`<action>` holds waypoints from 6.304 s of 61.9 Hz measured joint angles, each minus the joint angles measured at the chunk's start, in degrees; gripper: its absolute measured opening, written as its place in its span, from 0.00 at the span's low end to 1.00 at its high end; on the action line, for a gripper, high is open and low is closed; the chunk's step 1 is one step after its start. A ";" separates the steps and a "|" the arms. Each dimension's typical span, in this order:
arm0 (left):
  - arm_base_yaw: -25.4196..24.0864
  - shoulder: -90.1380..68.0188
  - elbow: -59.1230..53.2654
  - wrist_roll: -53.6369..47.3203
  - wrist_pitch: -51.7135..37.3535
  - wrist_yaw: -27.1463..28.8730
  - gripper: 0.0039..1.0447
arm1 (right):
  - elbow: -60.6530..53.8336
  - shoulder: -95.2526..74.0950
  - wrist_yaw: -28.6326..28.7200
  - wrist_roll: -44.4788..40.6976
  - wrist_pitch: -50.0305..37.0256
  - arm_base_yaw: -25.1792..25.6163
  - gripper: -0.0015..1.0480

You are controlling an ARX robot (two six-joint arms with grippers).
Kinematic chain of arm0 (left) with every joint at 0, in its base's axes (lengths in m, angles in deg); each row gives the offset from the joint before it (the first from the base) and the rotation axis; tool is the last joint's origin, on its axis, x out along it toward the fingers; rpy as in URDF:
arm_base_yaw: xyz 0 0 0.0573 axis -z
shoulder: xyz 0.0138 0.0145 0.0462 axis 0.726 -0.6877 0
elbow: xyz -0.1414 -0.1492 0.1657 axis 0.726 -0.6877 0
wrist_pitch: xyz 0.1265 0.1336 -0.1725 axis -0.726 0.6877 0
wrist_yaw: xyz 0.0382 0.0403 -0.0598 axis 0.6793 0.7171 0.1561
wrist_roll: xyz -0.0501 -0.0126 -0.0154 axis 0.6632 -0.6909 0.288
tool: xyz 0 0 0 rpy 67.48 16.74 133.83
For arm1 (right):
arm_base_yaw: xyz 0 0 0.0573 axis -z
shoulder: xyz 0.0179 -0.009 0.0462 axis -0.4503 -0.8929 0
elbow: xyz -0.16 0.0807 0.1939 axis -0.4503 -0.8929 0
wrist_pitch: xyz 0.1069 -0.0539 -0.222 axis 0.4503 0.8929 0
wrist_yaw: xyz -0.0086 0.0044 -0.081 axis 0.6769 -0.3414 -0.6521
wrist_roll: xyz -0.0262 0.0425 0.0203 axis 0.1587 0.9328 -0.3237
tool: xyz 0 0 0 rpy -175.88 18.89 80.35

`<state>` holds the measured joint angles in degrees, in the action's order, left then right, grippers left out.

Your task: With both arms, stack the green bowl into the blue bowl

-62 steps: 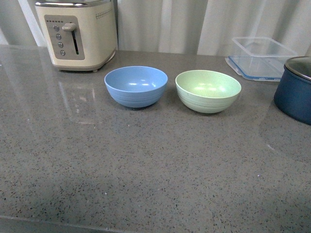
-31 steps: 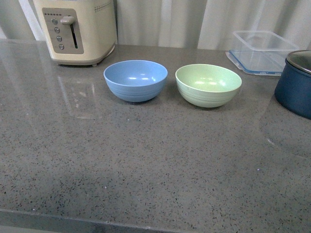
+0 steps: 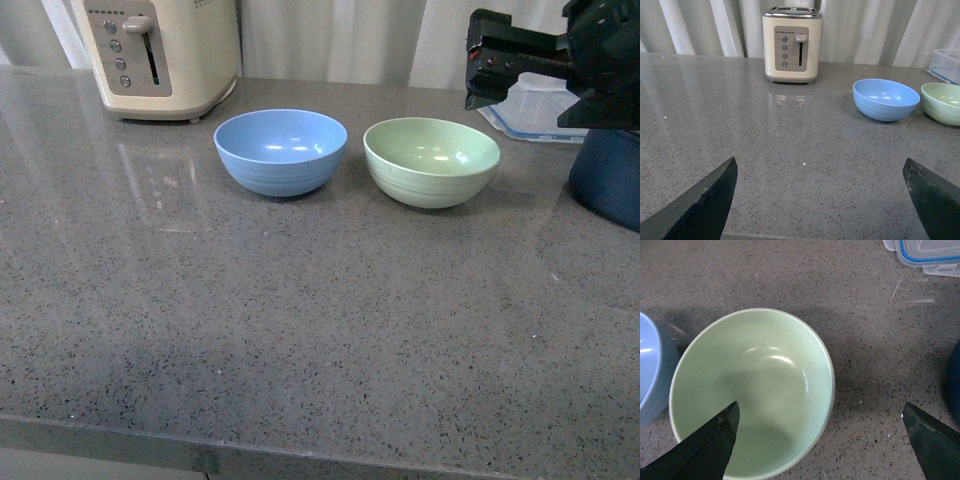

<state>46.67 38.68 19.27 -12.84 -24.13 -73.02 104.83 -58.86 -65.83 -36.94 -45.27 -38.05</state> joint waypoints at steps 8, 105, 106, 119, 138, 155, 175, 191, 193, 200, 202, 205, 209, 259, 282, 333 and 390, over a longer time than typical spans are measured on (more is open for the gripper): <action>0.00 0.00 0.00 0.00 0.00 -0.02 0.94 | 4.20 -4.44 -1.81 0.81 0.98 0.15 0.90; 0.00 0.00 0.00 0.00 0.00 0.00 0.94 | 12.72 -0.66 -4.37 1.90 -4.13 -8.13 0.01; 0.00 0.00 0.00 0.00 0.00 0.00 0.94 | 13.18 -1.14 -4.33 1.92 -4.15 -8.83 0.01; 0.00 0.00 0.00 0.00 0.00 0.00 0.94 | 16.28 -7.10 -4.96 1.81 -4.37 -14.69 0.01; 0.00 0.00 0.00 0.00 0.00 0.00 0.94 | 19.87 -13.94 -7.13 1.55 -4.24 -16.92 0.01; 0.00 0.00 0.00 0.00 0.00 0.00 0.94 | 21.40 -18.34 -8.44 0.98 -4.70 -15.85 0.01; 0.00 0.02 0.00 0.00 0.00 -0.02 0.94 | 20.48 -18.34 -7.74 0.74 -6.95 -14.08 0.17; 0.00 0.00 0.00 0.00 0.00 0.00 0.94 | 10.69 -7.23 -0.22 2.08 -14.08 -13.18 0.56; 0.00 0.00 0.00 0.00 0.00 0.00 0.94 | 8.24 -4.42 1.09 2.38 -16.15 -13.05 0.61; 0.00 0.00 0.00 0.00 0.00 0.00 0.94 | 4.90 2.27 1.62 3.19 -18.64 -12.74 0.78; 0.00 0.02 0.00 0.00 0.00 0.00 0.94 | 4.87 3.26 1.22 3.13 -19.04 -12.74 0.83; 0.00 0.07 0.00 0.00 0.00 -0.04 0.94 | 1.73 4.83 -6.86 -0.17 -26.62 -12.90 0.78; 0.00 0.04 0.00 0.00 0.00 -0.04 0.94 | -6.93 7.50 -17.53 -6.25 -38.60 -12.24 0.67; 0.00 0.07 0.00 0.00 0.00 0.00 0.94 | -63.52 43.10 -5.77 -13.44 -59.43 4.26 0.01; 0.00 0.07 0.00 0.00 0.00 0.04 0.94 | -71.25 56.78 0.74 -13.44 -53.18 10.58 0.01; 0.00 0.07 0.00 0.00 0.00 0.02 0.94 | -76.37 82.36 1.01 -13.44 -33.75 11.15 0.01; 0.00 0.09 0.00 0.00 0.00 0.00 0.94 | -76.35 105.88 1.14 -13.49 -10.10 11.15 0.05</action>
<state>46.67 38.77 19.27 -12.84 -24.13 -73.02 28.48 47.02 -64.69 -50.43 -55.37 -26.91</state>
